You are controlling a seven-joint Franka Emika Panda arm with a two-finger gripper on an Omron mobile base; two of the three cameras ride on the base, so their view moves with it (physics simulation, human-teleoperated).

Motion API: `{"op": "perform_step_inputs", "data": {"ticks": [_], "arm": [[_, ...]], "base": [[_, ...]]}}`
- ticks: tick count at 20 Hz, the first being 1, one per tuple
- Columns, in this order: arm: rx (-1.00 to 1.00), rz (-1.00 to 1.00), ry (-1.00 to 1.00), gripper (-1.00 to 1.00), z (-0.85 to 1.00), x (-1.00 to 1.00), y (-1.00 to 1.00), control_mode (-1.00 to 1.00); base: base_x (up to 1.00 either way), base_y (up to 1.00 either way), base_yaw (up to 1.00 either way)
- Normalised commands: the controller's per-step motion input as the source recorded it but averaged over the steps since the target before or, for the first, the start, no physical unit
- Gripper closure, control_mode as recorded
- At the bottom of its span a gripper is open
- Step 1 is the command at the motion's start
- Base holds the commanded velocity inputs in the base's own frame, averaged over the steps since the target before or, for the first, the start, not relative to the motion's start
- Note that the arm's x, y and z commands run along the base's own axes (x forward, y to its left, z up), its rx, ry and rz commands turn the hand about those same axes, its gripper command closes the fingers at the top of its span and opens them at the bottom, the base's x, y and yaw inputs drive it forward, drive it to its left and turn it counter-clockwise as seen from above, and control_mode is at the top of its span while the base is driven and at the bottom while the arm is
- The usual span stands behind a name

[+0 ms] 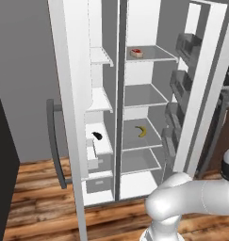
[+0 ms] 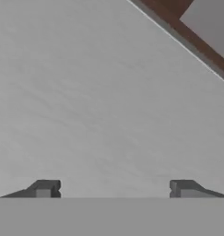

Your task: Pick up the frozen steak from the freezer, place it on any shelf in the fridge, and close the fridge and freezer doors when done.

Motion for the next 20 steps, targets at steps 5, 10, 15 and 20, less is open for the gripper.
{"op": "perform_step_inputs", "data": {"ticks": [5, 10, 15, 20], "arm": [[-0.11, 0.03, 0.00, -1.00, 0.01, 0.13, 1.00, -1.00], [-0.12, -0.01, -0.01, -1.00, 0.00, 0.35, 1.00, -1.00], [-0.11, -0.11, -0.02, -1.00, 0.00, 0.42, 1.00, -1.00], [-0.10, -0.22, -0.01, -1.00, 0.08, 0.54, 0.96, -1.00]], "base": [[0.00, 0.00, 0.00], [0.00, 0.00, 0.00], [0.00, 0.00, 0.00], [0.00, 0.00, 0.00]]}}
